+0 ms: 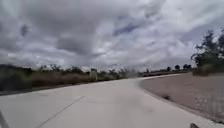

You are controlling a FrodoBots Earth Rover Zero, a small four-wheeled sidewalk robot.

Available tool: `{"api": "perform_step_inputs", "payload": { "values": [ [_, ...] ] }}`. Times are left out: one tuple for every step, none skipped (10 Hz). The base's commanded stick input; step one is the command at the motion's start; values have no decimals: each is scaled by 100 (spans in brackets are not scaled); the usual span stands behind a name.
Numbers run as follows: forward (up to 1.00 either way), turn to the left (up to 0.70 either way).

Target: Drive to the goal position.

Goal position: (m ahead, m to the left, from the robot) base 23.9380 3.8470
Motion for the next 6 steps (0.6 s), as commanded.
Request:
{"api": "perform_step_inputs", "payload": {
  "values": [
    [69, 1],
    [69, 1],
    [69, 1],
    [69, 1],
    [69, 1],
    [69, 1]
  ]
}}
